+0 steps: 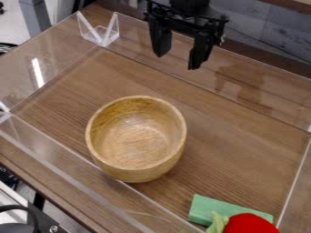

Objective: Move the red fruit to the left

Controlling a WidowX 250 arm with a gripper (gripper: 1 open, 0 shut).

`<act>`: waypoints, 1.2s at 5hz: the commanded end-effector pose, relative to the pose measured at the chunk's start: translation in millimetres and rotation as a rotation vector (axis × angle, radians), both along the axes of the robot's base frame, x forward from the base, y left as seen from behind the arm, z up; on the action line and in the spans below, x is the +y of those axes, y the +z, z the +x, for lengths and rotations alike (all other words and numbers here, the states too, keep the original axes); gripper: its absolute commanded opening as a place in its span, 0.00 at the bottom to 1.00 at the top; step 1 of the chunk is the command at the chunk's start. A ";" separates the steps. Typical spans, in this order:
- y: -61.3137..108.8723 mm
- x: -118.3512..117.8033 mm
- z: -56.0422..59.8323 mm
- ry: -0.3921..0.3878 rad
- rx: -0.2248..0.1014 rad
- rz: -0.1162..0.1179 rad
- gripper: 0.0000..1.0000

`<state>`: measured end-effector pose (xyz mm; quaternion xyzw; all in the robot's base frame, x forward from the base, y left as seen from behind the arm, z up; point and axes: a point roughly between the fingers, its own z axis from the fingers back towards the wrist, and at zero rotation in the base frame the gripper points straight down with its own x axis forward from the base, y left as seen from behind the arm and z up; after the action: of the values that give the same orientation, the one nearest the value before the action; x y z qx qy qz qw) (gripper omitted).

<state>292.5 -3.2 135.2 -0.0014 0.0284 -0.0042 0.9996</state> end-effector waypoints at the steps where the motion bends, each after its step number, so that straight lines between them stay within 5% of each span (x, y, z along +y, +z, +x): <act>1: -15.3 -13.0 -7.1 -0.042 0.033 -0.003 1.00; 4: -44.2 -145.2 -53.5 -0.371 0.087 -0.072 1.00; 5: -57.3 -148.5 -69.8 -0.505 0.108 -0.093 1.00; 6: -64.5 -153.5 -83.9 -0.560 0.112 -0.107 1.00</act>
<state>204.3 -152.6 56.8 -0.0380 0.1103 -0.2720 0.9552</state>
